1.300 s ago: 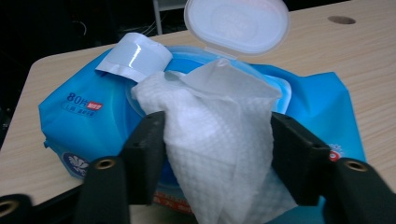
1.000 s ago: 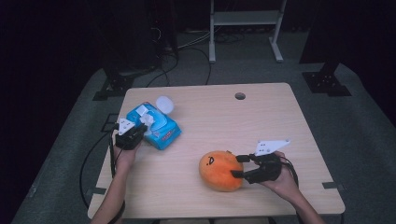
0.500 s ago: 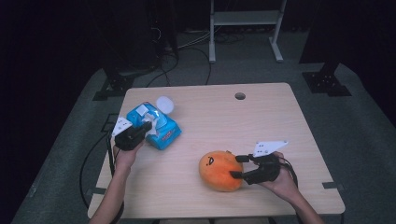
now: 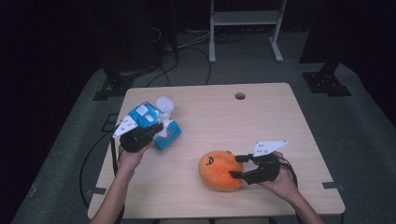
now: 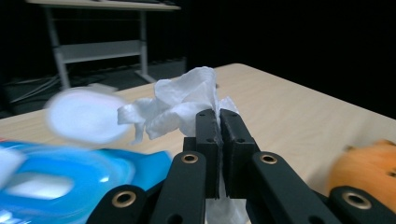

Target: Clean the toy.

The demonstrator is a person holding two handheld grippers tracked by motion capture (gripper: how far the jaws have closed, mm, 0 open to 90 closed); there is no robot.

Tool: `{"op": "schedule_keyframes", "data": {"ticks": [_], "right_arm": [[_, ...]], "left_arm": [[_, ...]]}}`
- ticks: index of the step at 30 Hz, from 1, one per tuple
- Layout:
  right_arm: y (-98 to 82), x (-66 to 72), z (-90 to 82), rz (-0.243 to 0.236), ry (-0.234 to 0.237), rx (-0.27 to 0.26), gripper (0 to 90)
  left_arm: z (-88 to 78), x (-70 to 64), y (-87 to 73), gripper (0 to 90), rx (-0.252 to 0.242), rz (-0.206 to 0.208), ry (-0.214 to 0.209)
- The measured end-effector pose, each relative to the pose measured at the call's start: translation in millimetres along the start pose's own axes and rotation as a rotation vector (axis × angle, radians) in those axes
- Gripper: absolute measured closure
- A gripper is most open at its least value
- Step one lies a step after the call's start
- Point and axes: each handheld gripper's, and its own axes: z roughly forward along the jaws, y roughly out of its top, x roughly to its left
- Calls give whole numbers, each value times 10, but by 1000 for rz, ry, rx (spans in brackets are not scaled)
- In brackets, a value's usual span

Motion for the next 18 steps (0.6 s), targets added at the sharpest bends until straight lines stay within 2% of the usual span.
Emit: {"op": "schedule_keyframes", "data": {"ticks": [5,6,7,10,11,12,13,14,15,18], "right_arm": [[1,-4,2,3,-1,-1,341],[1,-1,1,3,-2,0,340],[2,0,-3,0,-2,0,340],[5,4,-12,3,-1,-2,337],[10,6,-19,2,-2,-2,336],[18,8,-33,1,-7,-7,335],[25,7,-52,0,-7,-12,335],[25,7,-52,0,-7,-12,335],[36,9,-98,3,-6,-30,334],[52,6,-192,3,-6,-65,329]], "left_arm": [[78,-226,6,867,6,18,-94],[78,-226,6,866,6,18,-94],[109,-362,35,866,3,35,-147],[152,-550,86,863,6,58,-219],[152,-550,86,862,6,58,-219],[195,-705,119,861,12,88,-276],[195,-705,119,859,12,88,-276],[216,-769,128,859,15,97,-303],[258,-884,136,857,18,108,-354],[322,-1020,119,856,32,119,-430]]}}
